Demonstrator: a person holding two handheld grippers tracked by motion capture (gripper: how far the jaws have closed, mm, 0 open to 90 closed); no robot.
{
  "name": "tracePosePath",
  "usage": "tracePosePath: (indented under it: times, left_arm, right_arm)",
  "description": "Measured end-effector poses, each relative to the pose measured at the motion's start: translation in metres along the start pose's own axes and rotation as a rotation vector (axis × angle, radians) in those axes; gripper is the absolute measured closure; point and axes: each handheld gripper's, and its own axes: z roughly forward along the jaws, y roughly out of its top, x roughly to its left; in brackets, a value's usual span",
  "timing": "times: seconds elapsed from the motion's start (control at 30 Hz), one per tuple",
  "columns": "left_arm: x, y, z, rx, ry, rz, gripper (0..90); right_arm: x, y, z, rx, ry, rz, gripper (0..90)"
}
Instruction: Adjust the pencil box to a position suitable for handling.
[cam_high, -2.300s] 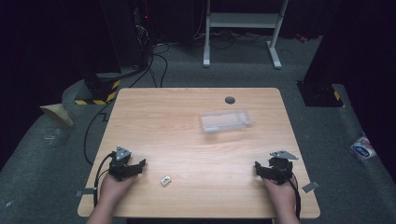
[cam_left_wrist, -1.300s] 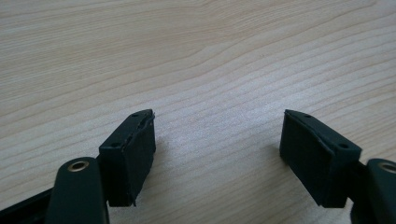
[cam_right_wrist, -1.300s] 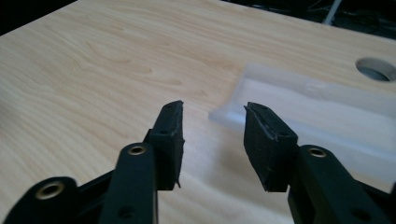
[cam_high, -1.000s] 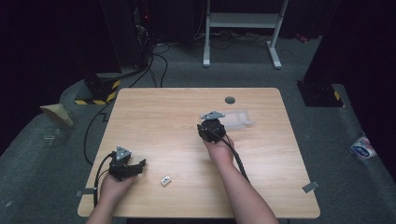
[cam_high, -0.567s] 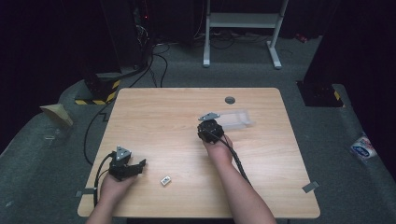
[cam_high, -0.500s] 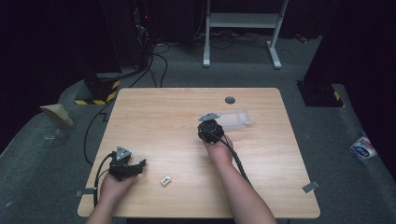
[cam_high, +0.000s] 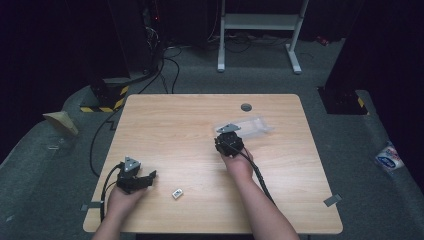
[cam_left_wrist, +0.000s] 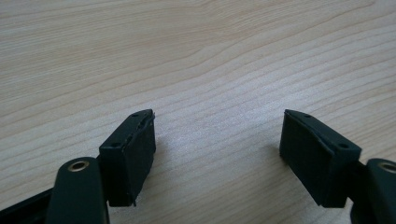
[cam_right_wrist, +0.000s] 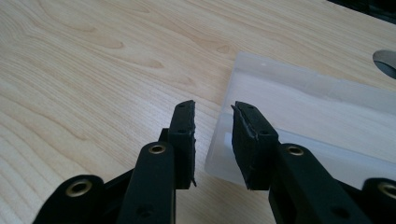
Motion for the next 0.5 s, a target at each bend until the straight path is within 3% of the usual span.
tracePosePath:
  times: [0.5]
  left_arm:
    - [0.0, 0.0, 0.0, 0.0, 0.0, 0.0, 27.0]
  right_arm:
    - [-0.014, -0.029, -0.033, -0.038, -0.015, 0.024, 66.6]
